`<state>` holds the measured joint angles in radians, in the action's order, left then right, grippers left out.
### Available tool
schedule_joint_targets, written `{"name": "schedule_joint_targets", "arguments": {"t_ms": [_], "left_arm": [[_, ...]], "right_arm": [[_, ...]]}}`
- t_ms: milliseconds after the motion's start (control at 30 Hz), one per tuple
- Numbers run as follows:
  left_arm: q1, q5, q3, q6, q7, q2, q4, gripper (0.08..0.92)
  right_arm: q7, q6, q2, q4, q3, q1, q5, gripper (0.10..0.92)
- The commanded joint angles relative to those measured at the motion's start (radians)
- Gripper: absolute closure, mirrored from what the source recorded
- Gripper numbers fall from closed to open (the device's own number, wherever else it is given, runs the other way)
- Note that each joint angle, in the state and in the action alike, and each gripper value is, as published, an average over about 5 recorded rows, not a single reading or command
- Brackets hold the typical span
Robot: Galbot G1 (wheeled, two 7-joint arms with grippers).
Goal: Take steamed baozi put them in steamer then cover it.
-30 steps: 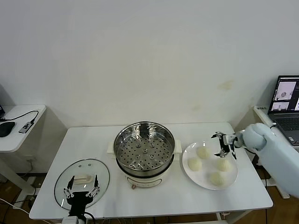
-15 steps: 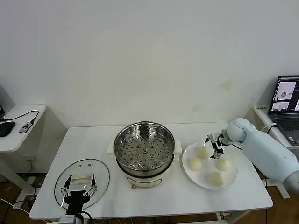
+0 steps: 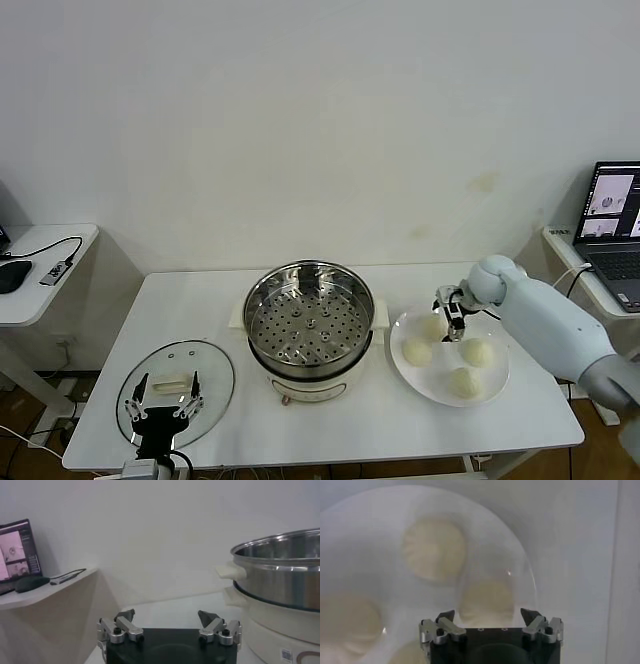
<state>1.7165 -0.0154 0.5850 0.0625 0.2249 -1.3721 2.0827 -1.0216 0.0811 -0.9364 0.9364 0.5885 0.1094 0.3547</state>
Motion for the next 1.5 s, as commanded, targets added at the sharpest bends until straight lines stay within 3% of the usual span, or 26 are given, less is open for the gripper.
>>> {"name": "schedule_joint_targets", "arguments": {"t_ms": [33,433,967,1267,1500], "left_arm": [[-0.001,0.002,0.0,-0.001,0.0,-0.001,0.0,0.177],[-0.001,0.002,0.0,-0.002,-0.001,-0.001,0.001,0.177],[0.009,-0.031,-0.011,0.003,-0.009,0.013,0.009,0.177],[0.018,-0.075,-0.008,0.011,-0.015,0.038,0.022,0.177],[0.023,-0.112,-0.002,0.008,-0.023,0.06,0.022,0.177]], "right_arm": [[0.008,0.007,-0.027,-0.035,0.01,-0.01,0.007,0.275],[0.001,0.016,-0.003,-0.001,0.029,-0.027,0.001,0.456],[-0.031,0.043,0.216,0.347,0.259,-0.411,-0.334,0.457],[0.015,-0.018,0.087,0.419,0.495,-0.716,-0.578,0.455],[0.063,-0.137,-0.099,0.394,0.604,-0.757,-0.621,0.457]]}}
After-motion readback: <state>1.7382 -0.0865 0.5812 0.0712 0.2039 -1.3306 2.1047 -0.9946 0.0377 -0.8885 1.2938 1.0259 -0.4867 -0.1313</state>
